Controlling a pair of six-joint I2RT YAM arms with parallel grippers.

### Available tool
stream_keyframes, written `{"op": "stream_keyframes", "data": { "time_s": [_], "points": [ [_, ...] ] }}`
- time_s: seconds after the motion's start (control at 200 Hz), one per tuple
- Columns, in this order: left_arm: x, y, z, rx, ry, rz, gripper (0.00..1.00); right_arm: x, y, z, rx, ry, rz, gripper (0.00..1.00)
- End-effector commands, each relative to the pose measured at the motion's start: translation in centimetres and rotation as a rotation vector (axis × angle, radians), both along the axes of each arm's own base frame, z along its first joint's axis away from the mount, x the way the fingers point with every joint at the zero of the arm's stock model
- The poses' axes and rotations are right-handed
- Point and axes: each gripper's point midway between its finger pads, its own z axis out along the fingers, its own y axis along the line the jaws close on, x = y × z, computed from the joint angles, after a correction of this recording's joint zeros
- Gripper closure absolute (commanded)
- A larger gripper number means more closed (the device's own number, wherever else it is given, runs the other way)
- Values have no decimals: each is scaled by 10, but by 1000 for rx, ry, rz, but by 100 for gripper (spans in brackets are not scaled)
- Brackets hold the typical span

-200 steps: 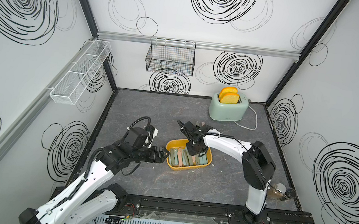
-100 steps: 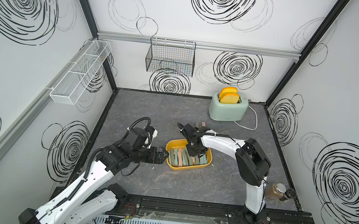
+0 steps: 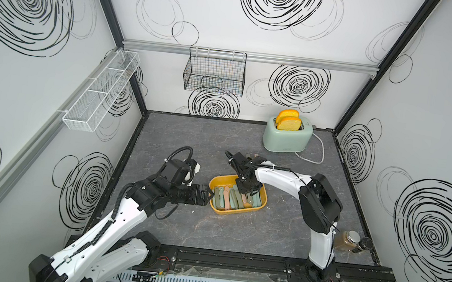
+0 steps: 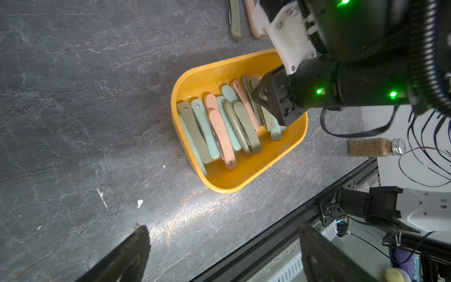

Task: Take the fruit knife out of the storage box
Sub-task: Pick up the fruit knife from the storage box, then place the fruit knife at the center of the board.

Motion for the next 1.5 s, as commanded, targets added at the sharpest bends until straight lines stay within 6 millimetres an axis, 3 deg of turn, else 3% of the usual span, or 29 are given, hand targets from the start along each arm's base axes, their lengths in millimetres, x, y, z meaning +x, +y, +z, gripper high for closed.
{"op": "stream_keyframes", "data": {
  "time_s": [0.0,0.38,0.845,1.161,1.491],
  "points": [
    [14,-5,21,-27,-74,-7,2,6,0,40,39,-51,-20,76],
    [22,-12,27,-42,-84,-15,2,14,-7,55,56,-72,-44,76],
    [43,-33,37,-73,-103,-42,2,74,-73,87,91,-127,-195,76],
    [65,-57,43,-79,-117,-76,2,116,-108,59,44,-105,-266,76],
    [75,-67,35,-58,-101,-106,2,145,-110,22,37,-64,-289,76]
  ]
}}
